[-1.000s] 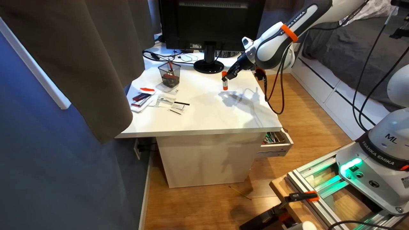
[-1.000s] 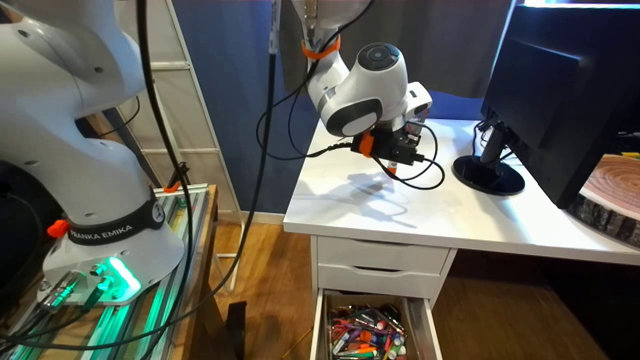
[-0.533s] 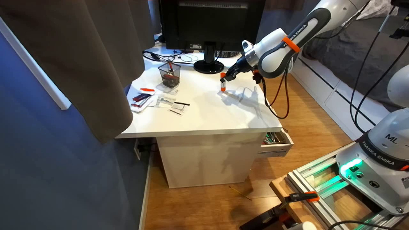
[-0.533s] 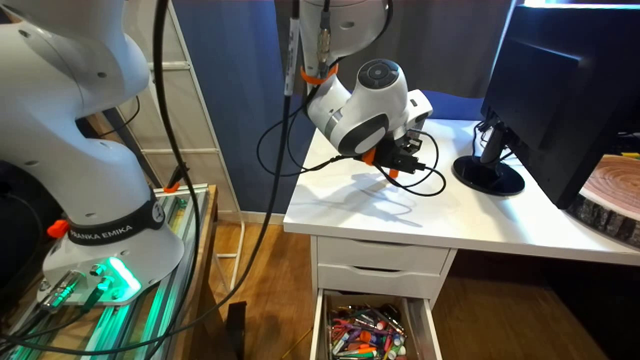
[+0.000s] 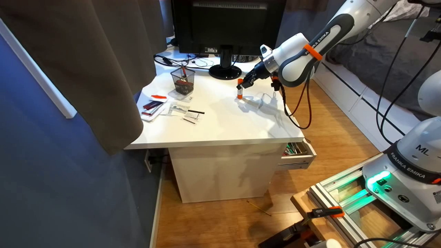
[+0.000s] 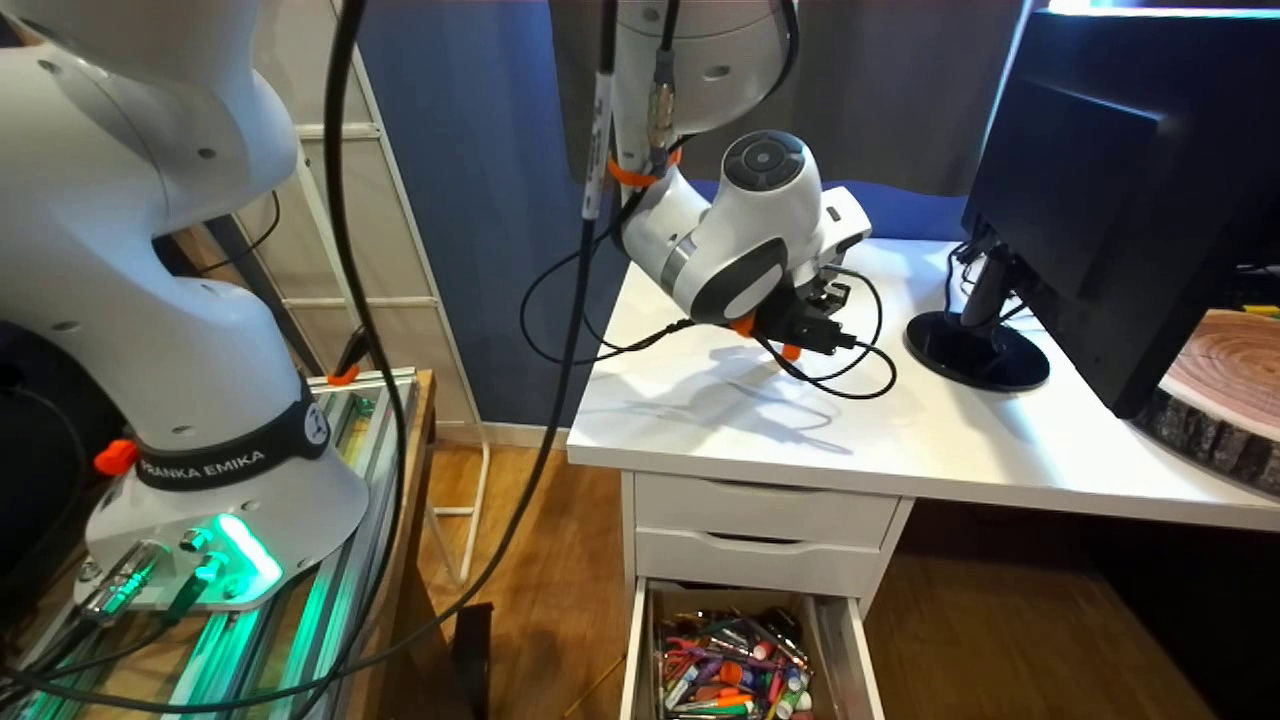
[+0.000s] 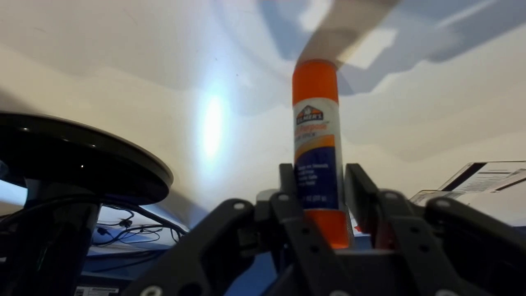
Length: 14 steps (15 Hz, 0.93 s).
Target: Place the stick of glue upright on the desk
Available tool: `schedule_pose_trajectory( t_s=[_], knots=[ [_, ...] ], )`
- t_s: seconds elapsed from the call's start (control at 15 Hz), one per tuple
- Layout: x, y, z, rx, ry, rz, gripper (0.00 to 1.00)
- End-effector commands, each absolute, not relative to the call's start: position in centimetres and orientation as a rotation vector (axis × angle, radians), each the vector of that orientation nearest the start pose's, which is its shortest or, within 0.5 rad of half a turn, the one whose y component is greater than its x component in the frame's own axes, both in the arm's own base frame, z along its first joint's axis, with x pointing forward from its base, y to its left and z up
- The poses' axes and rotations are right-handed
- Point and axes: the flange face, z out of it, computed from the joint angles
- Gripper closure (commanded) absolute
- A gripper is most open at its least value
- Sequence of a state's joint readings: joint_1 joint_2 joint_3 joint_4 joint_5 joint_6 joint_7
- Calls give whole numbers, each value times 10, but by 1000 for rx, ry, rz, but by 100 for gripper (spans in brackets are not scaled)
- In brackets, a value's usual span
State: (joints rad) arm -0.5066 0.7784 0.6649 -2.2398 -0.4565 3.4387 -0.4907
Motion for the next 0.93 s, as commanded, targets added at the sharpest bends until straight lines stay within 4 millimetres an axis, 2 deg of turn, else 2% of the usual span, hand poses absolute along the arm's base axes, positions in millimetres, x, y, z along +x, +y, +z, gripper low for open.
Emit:
schedule_pose_trajectory(
  t_s=[0.0, 0.27, 0.87],
  knots=[
    [555, 137, 169, -2441, -1090, -1027, 31],
    [555, 136, 169, -2442, -1092, -1021, 2],
    [552, 123, 181, -2509, -1097, -960, 0]
  ],
)
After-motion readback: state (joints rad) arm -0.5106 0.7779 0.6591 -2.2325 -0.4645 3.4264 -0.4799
